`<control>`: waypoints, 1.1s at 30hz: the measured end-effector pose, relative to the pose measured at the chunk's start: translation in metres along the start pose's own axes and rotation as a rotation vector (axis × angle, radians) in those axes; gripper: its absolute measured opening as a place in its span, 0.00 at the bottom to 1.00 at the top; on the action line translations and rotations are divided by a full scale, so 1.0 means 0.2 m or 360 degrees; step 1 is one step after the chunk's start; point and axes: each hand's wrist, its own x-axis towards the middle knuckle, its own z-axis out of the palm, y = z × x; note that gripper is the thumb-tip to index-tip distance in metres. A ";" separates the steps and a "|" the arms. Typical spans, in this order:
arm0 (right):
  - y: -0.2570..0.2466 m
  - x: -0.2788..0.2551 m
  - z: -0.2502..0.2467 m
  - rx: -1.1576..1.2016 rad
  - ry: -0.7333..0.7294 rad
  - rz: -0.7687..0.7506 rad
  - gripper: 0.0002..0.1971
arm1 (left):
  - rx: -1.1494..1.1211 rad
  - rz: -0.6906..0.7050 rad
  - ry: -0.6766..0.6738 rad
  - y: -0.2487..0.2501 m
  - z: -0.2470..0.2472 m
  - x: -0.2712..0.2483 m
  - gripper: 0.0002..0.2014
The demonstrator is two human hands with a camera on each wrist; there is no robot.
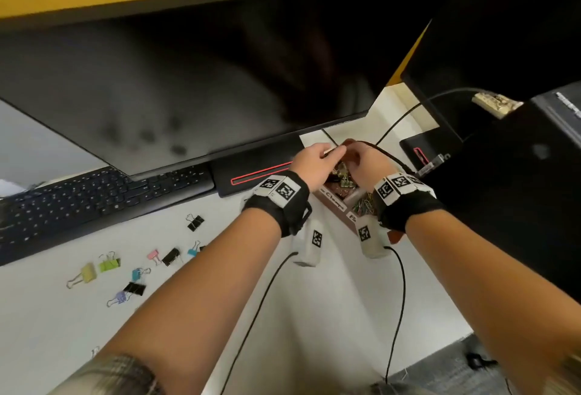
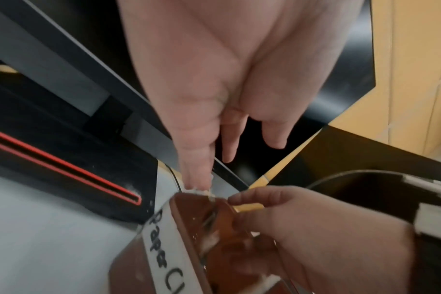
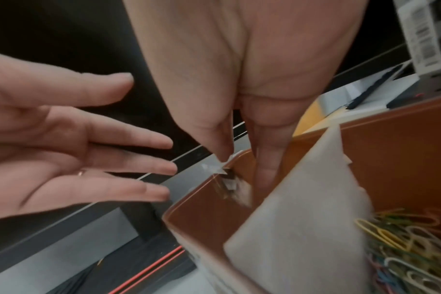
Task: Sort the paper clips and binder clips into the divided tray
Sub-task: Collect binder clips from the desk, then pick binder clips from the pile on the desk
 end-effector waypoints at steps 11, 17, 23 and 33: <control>-0.35 -0.21 0.51 0.0181 -0.0303 -0.0959 0.16 | 0.0390 -0.0254 0.0896 -0.85 -0.70 -0.82 0.10; -0.62 -0.50 0.90 -0.0142 -0.1010 -0.1076 0.29 | 0.0416 -0.0902 0.0904 -1.41 -0.93 -1.36 0.16; -0.82 -0.67 1.18 -0.0197 -0.1022 -0.1104 0.29 | 0.0444 -0.0911 0.0661 -1.61 -0.93 -1.52 0.18; -0.87 -0.74 1.36 -0.0164 -0.0742 -0.0893 0.11 | 0.0544 -0.0635 0.0453 -1.64 -1.02 -1.48 0.15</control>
